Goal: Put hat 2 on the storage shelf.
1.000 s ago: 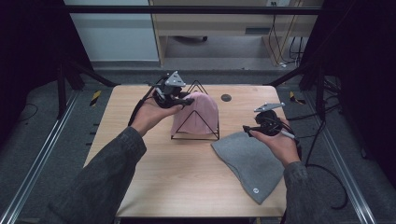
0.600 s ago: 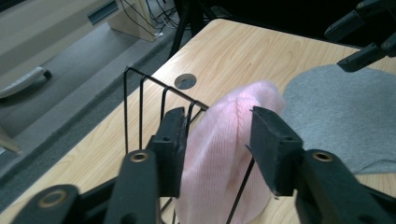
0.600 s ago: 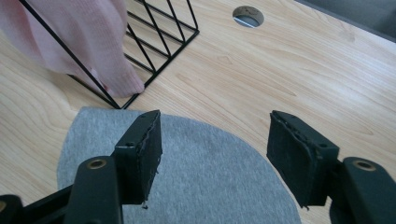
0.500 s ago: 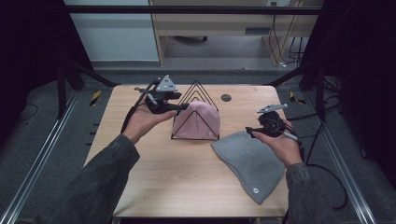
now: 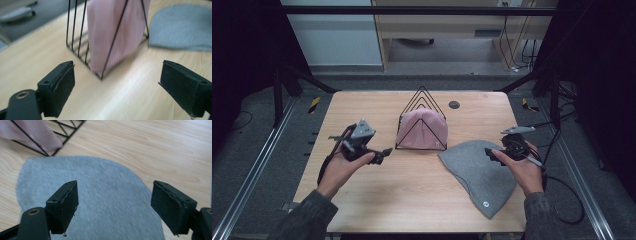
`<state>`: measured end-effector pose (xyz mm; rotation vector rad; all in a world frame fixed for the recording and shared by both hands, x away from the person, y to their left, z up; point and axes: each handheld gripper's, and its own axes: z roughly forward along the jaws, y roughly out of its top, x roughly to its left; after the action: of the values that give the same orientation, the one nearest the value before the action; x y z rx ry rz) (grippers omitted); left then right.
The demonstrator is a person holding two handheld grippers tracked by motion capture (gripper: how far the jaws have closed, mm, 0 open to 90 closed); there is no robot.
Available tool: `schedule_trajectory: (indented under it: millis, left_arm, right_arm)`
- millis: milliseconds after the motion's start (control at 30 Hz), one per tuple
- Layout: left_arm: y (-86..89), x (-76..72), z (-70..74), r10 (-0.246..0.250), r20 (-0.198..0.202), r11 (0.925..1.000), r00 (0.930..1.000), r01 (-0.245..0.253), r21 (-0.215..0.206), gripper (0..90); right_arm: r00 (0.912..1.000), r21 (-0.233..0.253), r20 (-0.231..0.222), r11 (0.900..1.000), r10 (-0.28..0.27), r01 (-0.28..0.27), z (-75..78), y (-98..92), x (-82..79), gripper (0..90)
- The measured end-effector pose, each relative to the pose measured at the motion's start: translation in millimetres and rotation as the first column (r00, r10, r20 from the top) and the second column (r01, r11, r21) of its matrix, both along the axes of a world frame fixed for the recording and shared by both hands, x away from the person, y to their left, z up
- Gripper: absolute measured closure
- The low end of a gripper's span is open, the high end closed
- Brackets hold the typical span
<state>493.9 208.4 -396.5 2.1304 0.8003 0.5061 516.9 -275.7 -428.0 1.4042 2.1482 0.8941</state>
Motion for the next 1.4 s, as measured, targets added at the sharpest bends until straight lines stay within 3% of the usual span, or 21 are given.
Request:
schedule_trajectory:
  millis: [67, 100, 133, 167, 233, 333, 367, 467, 600, 733, 967, 1233, 1400]
  left_arm:
    - [9.8, -9.3, -14.8, 0.003, -0.010, 0.9998, 0.9999, -0.003, 0.022, 8.3]
    - [9.8, -9.3, -14.8, 0.003, -0.010, 0.9998, 0.9999, -0.003, 0.022, 8.2]
    - [23.2, -18.9, -32.9, 0.011, -0.009, 0.9997, 0.9999, -0.011, 0.023, 8.0]
    - [27.9, -21.3, -39.2, 0.013, -0.010, 0.9987, 0.9999, -0.013, 0.049, 7.8]
    - [34.4, -22.9, -45.7, 0.013, -0.027, 0.9932, 0.9995, -0.010, 0.116, 6.9]
    - [42.3, -24.3, -49.3, 0.038, -0.046, 0.9946, 0.9982, -0.033, 0.099, 6.5]
    - [51.7, -27.2, -54.5, 0.055, -0.066, 0.9918, 0.9963, -0.046, 0.119, 6.4]
    - [63.0, -30.4, -62.9, 0.097, -0.076, 0.9839, 0.9924, -0.084, 0.158, 6.4]
    - [75.8, -27.8, -66.3, 0.162, -0.100, 0.9788, 0.9817, -0.146, 0.143, 6.8]
    - [80.0, -23.5, -68.8, 0.186, -0.103, 0.9715, 0.9772, -0.167, 0.168, 7.4]
    - [81.9, -20.6, -74.6, 0.193, -0.128, 0.9682, 0.9727, -0.168, 0.185, 7.4]
    - [81.5, -19.9, -76.4, 0.195, -0.133, 0.9666, 0.9719, -0.167, 0.195, 8.0]
    - [81.9, -20.3, -76.3, 0.198, -0.133, 0.9657, 0.9712, -0.170, 0.196, 8.0]
  right_arm:
    - [0.9997, -0.005, -0.006, 1.000, -0.024, 0.024, -6.0, -10.5, -2.8, 25.1]
    - [0.9995, -0.006, -0.005, 0.999, -0.032, 0.032, -8.0, -14.2, -3.4, 26.5]
    - [0.9988, -0.006, -0.008, 0.999, -0.049, 0.049, -11.8, -21.1, -4.3, 28.0]
    - [0.9982, -0.009, -0.009, 0.998, -0.059, 0.059, -13.6, -24.0, -4.5, 28.3]
    - [0.9972, -0.010, -0.016, 0.997, -0.073, 0.073, -16.9, -29.5, -5.0, 29.3]
    - [0.9956, -0.005, -0.021, 0.996, -0.091, 0.091, -19.7, -32.6, -6.3, 29.7]
    - [0.9955, -0.007, -0.018, 0.996, -0.094, 0.093, -20.9, -32.7, -7.1, 29.9]
    - [0.9949, -0.015, -0.023, 0.995, -0.098, 0.098, -22.9, -33.5, -8.1, 32.2]
    - [0.9919, 0.001, -0.029, 0.992, -0.123, 0.123, -24.7, -39.9, -9.1, 40.3]
    - [0.9899, -0.007, -0.048, 0.991, -0.133, 0.133, -27.4, -47.0, -9.5, 45.8]
    - [0.9844, -0.012, -0.095, 0.989, -0.148, 0.148, -43.5, -56.3, -1.2, 47.0]
    - [0.9744, 0.035, -0.143, 0.983, -0.173, 0.180, -58.1, -59.1, 14.9, 45.2]
    - [0.9779, 0.035, -0.146, 0.987, -0.150, 0.156, -59.8, -57.9, 12.6, 48.3]
